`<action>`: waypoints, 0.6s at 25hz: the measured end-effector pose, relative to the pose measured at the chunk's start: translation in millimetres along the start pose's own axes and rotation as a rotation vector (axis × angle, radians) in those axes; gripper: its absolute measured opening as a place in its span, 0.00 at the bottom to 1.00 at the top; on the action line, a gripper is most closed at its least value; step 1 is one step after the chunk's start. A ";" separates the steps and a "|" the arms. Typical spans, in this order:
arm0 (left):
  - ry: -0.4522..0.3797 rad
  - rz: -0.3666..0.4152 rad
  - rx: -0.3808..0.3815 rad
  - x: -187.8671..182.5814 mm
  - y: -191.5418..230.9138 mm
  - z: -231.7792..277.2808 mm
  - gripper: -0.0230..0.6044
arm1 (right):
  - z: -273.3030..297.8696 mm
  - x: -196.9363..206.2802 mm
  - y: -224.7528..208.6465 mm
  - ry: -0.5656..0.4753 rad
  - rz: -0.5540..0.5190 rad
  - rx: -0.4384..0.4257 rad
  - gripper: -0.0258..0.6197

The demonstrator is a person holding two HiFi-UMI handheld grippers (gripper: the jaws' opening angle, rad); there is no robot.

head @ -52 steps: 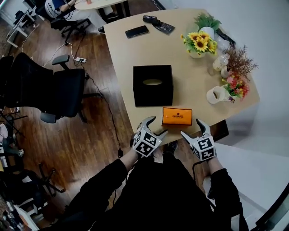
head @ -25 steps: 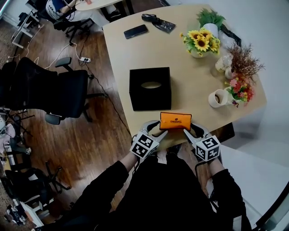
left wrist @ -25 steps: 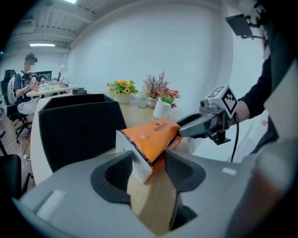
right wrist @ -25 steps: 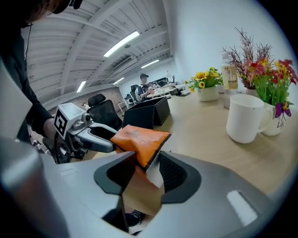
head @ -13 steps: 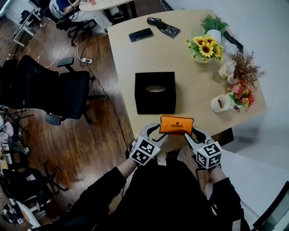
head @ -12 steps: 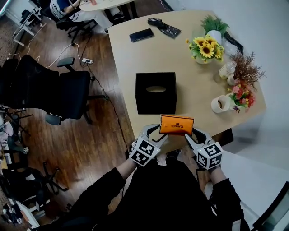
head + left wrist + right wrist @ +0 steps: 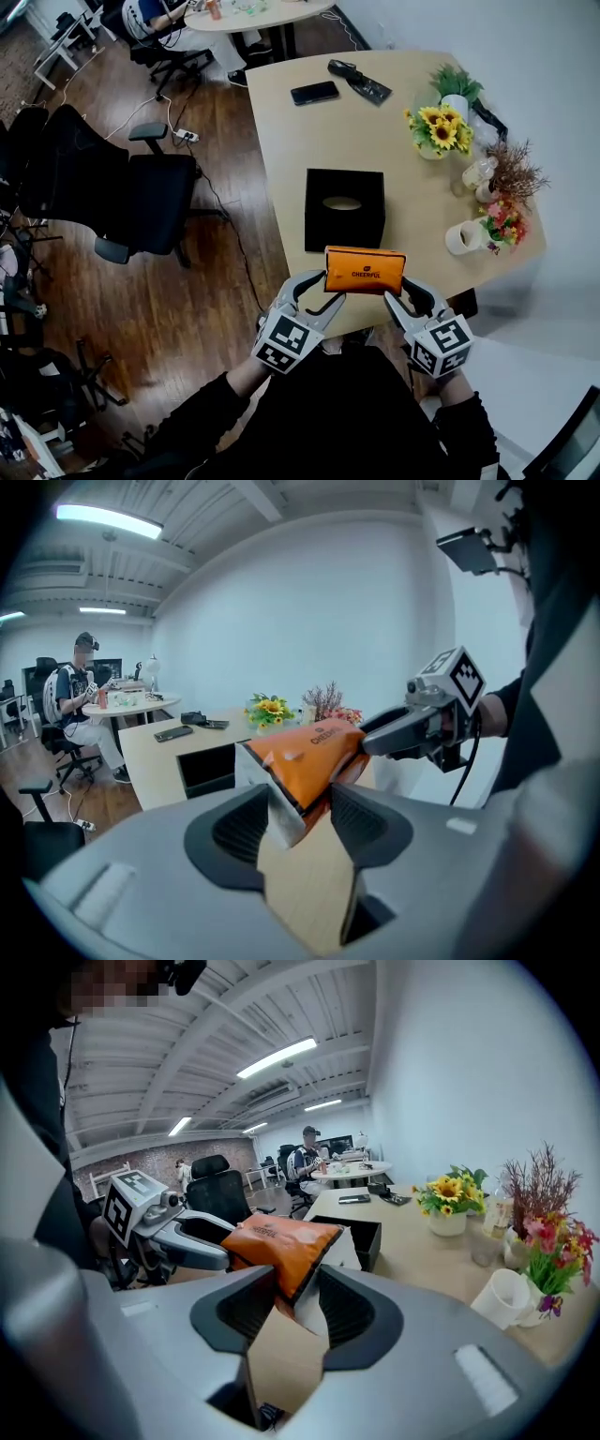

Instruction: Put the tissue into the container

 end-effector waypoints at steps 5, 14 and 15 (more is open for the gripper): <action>-0.042 0.033 -0.027 -24.6 22.6 -23.8 0.34 | 11.5 -37.1 12.2 -0.037 -0.036 0.009 0.27; -0.043 0.056 -0.100 -63.9 74.6 -16.8 0.34 | 59.3 -90.0 -12.2 -0.052 -0.093 -0.026 0.27; -0.039 0.058 -0.108 -68.3 78.4 -13.2 0.34 | 63.9 -93.6 -17.6 -0.053 -0.095 -0.034 0.27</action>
Point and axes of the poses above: the fingertips, and each gripper's own axes: z forward along the fingers, y to its left, x out of its underside, the point moved 7 cm from there along -z, backward along the fingers, and after that the axes turned 5 degrees about -z, right-handed, at the moved point
